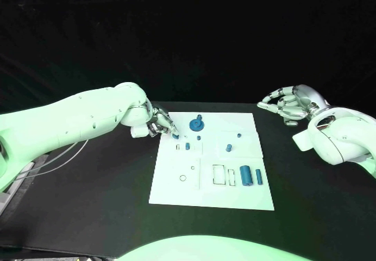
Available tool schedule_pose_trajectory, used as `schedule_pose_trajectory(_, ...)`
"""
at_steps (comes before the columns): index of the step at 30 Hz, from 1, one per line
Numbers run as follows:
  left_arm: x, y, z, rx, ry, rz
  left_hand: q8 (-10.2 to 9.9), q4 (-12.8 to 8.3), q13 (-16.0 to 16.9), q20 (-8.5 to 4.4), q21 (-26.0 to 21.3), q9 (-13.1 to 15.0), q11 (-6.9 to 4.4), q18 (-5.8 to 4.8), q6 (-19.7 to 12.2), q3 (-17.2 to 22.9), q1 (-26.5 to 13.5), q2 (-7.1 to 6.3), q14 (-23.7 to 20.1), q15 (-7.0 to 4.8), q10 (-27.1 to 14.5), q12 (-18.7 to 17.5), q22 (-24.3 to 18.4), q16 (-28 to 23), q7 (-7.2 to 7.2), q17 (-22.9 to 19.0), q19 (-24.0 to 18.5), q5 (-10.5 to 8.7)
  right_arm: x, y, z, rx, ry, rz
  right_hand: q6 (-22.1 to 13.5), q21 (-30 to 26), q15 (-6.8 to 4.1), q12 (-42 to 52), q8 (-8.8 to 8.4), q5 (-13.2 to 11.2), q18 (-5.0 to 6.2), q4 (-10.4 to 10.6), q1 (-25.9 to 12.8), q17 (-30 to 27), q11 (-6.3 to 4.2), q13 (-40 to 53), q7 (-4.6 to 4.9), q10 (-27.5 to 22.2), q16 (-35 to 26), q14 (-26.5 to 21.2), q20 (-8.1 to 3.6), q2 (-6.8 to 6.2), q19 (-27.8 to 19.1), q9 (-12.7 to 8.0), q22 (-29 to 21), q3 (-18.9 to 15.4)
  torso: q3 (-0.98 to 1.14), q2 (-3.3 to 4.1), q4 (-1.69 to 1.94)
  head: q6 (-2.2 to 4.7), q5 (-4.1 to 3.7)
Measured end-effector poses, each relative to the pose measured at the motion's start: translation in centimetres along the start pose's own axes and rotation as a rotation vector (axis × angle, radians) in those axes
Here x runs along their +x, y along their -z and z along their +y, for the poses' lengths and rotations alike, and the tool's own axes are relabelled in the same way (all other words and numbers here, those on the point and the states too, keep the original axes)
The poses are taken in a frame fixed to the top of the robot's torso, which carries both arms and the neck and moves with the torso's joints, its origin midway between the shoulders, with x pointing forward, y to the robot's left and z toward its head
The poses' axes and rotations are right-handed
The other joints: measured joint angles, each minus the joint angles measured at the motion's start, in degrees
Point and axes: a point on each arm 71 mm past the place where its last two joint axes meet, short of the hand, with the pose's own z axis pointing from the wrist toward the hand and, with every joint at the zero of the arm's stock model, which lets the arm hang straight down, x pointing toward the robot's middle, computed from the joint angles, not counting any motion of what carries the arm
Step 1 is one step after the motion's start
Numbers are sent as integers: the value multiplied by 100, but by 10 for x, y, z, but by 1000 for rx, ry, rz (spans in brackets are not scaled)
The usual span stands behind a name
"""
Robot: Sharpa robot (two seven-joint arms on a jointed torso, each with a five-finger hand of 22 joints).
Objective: Assemble the parts on the task board
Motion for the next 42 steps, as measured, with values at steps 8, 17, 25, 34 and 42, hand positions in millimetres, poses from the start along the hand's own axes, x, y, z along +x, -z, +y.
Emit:
schedule_pose_trajectory(8, 13, 4, 1, 19, -1, -37, 80, -64, 212, -34, 89, 42, -49, -1, 61, 63, -174, -58, 28, -30, 136, 155, 204, 66, -57, 0, 38, 271, 0, 0, -1, -4, 2, -4, -1, -333, 0, -371, -11, 0, 41, 0, 0, 0, 20, -315, 0, -162, -159, 0, 0, 0, -60, 3, -15, -1, 4, 3, 7, -14, 25)
schedule_pose_trajectory(17, 25, 4, 1, 12, -64, -56, 81, -64, 344, -60, 155, 43, -112, -1, 123, 63, -286, -50, 9, -92, 279, 287, 260, 66, -102, 0, 63, 353, 0, 0, -1, -13, 4, -7, 0, -756, 0, -815, -11, 0, 168, 8, 120, 0, 18, -726, 0, -311, -360, 0, 1, 120, -243, 18, -254, -214, 1, 10, 3, -40, 48)
schedule_pose_trajectory(25, 31, 4, -4, 9, -134, -81, 81, -64, 343, -90, 155, 44, -138, -2, 131, 63, -286, -50, 28, -113, 332, 287, 282, 66, -110, 0, 96, 354, 0, 0, -1, -17, 6, -8, 0, -815, 0, -871, -11, 0, 168, 8, 120, 0, 41, -774, 0, -367, -360, 0, 0, 120, -243, 20, -270, -214, -2, 14, -2, -58, 54)
schedule_pose_trajectory(34, 35, 3, -7, 4, -182, -101, 82, -65, 339, -101, 155, 44, -132, -2, 132, 63, -287, -49, 28, -113, 340, 286, 321, 66, -111, 0, 106, 354, 0, 0, -1, -21, 6, -8, 0, -815, 0, -871, -11, 0, 168, 8, 120, 0, 31, -774, -1, -378, -360, 0, 0, 120, -243, 21, -273, -214, -6, 15, -3, -70, 49)
schedule_pose_trajectory(42, 37, 2, -9, 1, -214, -106, 82, -69, 334, -102, 155, 45, -144, -2, 143, 68, -287, -49, 28, -113, 391, 282, 336, 66, -122, 0, 106, 354, 0, 0, -1, -22, 6, -8, 0, -816, 0, -923, -11, 0, 168, 8, 120, 0, 21, -796, -1, -387, -426, 0, 1, 120, -243, 21, -282, -214, -6, 15, -1, -86, 48)
